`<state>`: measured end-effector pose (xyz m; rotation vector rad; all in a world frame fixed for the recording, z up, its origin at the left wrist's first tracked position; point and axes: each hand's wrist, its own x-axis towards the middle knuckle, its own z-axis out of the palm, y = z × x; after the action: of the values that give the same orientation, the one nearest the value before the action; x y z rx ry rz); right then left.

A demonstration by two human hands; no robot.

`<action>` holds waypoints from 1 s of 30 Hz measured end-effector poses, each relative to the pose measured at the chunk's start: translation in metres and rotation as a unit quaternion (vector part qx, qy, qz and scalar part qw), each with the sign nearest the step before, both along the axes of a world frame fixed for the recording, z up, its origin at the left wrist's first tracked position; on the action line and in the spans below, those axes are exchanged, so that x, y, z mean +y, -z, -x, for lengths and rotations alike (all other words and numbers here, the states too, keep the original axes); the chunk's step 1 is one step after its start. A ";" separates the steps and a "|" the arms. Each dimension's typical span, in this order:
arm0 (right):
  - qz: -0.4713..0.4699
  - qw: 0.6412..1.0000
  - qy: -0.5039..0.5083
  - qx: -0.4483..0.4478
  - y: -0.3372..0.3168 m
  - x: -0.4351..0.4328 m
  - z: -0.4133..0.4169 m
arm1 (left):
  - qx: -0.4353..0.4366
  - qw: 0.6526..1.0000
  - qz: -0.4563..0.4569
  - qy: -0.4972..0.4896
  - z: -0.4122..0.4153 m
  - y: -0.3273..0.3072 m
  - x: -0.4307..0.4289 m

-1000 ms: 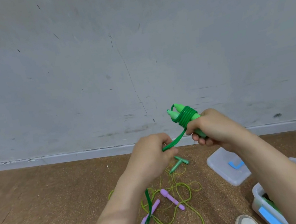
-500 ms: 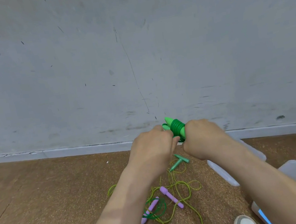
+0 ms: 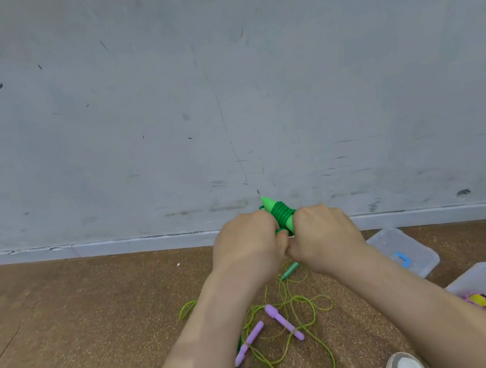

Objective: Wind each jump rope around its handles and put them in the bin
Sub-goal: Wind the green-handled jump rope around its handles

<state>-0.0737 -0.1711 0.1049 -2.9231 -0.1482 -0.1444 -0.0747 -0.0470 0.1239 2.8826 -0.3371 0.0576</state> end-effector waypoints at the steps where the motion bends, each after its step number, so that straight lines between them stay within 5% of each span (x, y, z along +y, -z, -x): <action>1: 0.006 1.000 -0.010 0.010 0.000 0.002 0.002 | 0.004 1.000 0.001 -0.003 0.001 0.000 0.001; 14: -0.021 0.995 0.030 0.094 -0.005 -0.014 0.010 | 0.034 0.997 0.066 0.031 0.011 -0.011 0.000; 21: 0.026 0.976 -0.102 0.190 -0.008 -0.025 0.024 | 0.082 0.971 0.176 0.138 0.006 -0.014 0.018; 30: -0.110 0.934 -0.229 0.253 -0.032 -0.025 0.029 | 0.212 0.901 0.345 0.154 -0.008 -0.006 0.031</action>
<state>-0.1027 -0.1959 0.1367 -2.5161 -0.6661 0.6144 -0.0667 -0.0163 0.1299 2.0384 -0.5466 -0.4148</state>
